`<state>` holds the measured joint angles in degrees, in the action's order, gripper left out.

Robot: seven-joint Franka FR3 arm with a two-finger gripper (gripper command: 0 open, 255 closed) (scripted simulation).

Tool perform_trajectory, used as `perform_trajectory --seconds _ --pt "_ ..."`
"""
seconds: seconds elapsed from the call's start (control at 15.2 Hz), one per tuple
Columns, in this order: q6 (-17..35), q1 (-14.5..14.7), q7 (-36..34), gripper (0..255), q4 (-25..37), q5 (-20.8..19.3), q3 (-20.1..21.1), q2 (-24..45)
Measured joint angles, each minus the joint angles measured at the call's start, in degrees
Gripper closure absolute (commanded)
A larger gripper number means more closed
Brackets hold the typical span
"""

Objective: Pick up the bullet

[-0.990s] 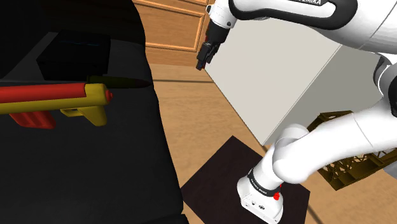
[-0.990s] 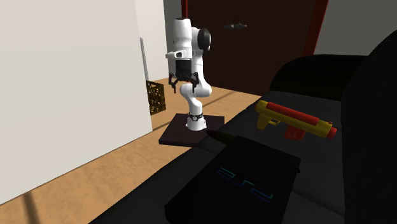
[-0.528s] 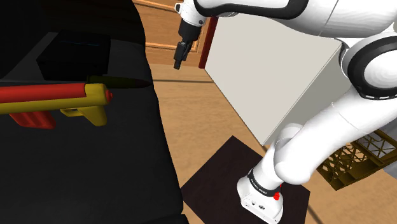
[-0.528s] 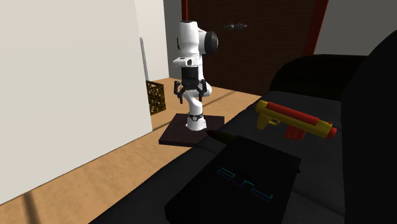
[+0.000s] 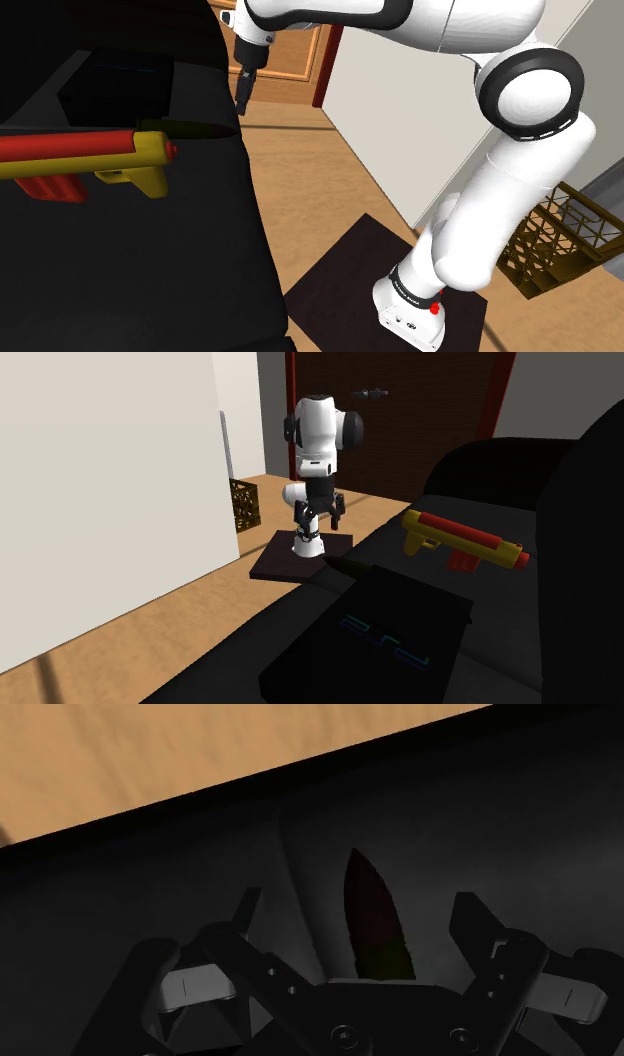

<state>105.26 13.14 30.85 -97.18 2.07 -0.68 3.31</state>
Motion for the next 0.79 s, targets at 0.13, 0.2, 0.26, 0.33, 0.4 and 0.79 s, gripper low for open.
perform_trajectory --seconds 0.13,0.2,0.26,0.33,0.4,0.79 --pt "-1.0 0.6 2.4 0 4.4 0.0 0.7 3.9" --pt "-1.4 1.2 3.0 0 6.2 -0.1 1.3 5.5" --pt "-1.4 1.6 4.1 0 8.4 -0.2 1.8 7.8" --pt "-1.6 2.0 5.1 0 10.1 -0.3 2.3 9.6" --pt "-2.0 2.4 6.2 0 11.9 -0.4 2.7 11.3" --pt "-1.2 3.4 8.3 0 15.2 -0.9 3.7 15.9"
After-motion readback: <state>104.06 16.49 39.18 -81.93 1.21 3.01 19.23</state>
